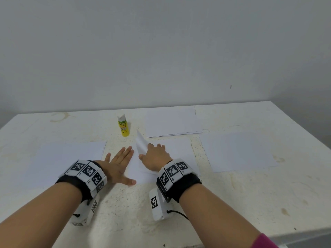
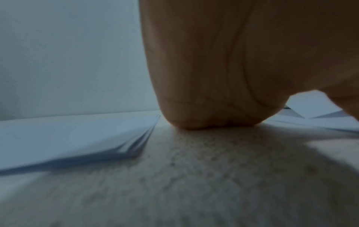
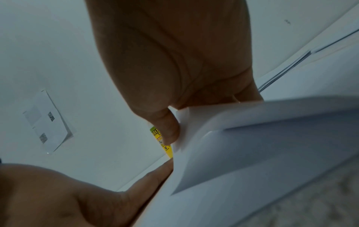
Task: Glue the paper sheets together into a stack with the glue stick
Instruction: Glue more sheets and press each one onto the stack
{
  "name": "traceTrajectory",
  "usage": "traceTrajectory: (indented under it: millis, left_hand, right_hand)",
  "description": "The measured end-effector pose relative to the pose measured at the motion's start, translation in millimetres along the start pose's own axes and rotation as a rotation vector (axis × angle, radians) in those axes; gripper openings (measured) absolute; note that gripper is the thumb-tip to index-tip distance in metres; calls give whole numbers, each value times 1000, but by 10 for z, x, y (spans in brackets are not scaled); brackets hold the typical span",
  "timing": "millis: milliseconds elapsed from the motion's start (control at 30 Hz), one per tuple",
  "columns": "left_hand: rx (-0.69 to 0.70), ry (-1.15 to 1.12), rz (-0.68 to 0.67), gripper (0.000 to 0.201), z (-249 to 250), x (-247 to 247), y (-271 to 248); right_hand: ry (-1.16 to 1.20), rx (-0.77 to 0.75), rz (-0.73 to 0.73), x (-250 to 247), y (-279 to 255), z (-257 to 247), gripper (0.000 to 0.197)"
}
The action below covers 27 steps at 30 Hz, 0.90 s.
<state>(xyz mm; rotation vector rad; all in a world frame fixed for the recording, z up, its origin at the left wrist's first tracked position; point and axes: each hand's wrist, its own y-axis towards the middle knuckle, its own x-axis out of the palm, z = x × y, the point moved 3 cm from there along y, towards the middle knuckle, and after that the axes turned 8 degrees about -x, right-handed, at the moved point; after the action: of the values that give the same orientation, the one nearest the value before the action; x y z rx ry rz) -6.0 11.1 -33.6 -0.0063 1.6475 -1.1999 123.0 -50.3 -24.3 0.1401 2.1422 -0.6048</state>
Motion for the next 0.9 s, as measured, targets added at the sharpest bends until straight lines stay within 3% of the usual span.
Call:
traceTrajectory:
  millis: [900]
  left_hand:
    - [-9,21,0,168,1,1,-4]
  right_hand:
    - [-67,4,-84,56,76,59,63]
